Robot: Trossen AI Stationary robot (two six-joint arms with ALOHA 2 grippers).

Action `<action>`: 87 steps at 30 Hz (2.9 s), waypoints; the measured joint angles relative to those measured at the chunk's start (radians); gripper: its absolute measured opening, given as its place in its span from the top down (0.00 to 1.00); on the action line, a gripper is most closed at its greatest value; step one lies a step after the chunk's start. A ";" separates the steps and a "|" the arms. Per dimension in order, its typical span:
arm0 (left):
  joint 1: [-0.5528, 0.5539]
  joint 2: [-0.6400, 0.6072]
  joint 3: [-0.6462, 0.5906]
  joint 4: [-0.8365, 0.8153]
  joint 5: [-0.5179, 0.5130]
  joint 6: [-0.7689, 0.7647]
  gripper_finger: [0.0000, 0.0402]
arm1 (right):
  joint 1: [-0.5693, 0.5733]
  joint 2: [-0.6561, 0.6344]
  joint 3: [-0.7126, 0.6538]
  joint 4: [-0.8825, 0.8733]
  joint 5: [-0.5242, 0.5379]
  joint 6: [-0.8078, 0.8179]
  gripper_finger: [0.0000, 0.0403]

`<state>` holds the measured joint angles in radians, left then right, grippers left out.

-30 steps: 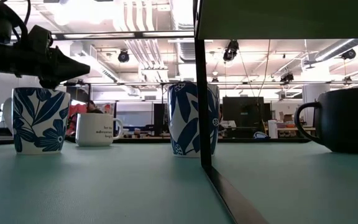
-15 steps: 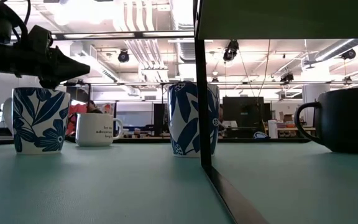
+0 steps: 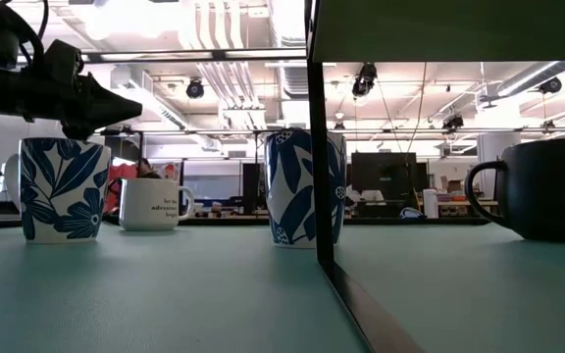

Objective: Place coffee mugs
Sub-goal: Put the red patterned mug on the shelf

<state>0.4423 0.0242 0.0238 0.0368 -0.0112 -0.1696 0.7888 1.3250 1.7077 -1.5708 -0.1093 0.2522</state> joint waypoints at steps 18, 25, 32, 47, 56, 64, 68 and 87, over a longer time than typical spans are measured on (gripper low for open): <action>0.000 0.000 0.000 0.000 0.000 0.000 0.88 | 0.071 -0.033 -0.087 0.000 0.043 -0.008 0.81; 0.000 0.000 0.000 0.000 0.000 0.000 0.88 | 0.071 -0.043 -0.040 0.001 0.051 0.030 0.82; 0.000 0.000 0.000 0.000 0.000 0.000 0.88 | 0.071 -0.038 -0.055 0.000 0.163 -0.052 0.83; 0.000 0.000 0.000 0.000 0.000 0.000 0.88 | 0.070 -0.027 -0.093 0.000 0.157 -0.085 0.83; 0.000 0.000 0.000 0.000 0.000 0.000 0.88 | 0.070 0.000 -0.142 -0.001 0.152 -0.094 0.83; 0.000 0.000 0.000 0.000 0.000 0.000 0.88 | 0.071 0.039 -0.142 0.003 0.090 -0.069 0.91; 0.000 0.000 0.000 0.000 0.000 0.000 0.88 | 0.073 0.049 -0.141 0.006 0.049 -0.039 0.96; 0.000 0.000 0.000 0.000 0.000 0.000 0.88 | 0.251 0.078 -0.139 0.133 0.021 0.171 0.96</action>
<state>0.4423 0.0246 0.0238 0.0368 -0.0113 -0.1696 1.0400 1.4031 1.5692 -1.4381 -0.0880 0.4228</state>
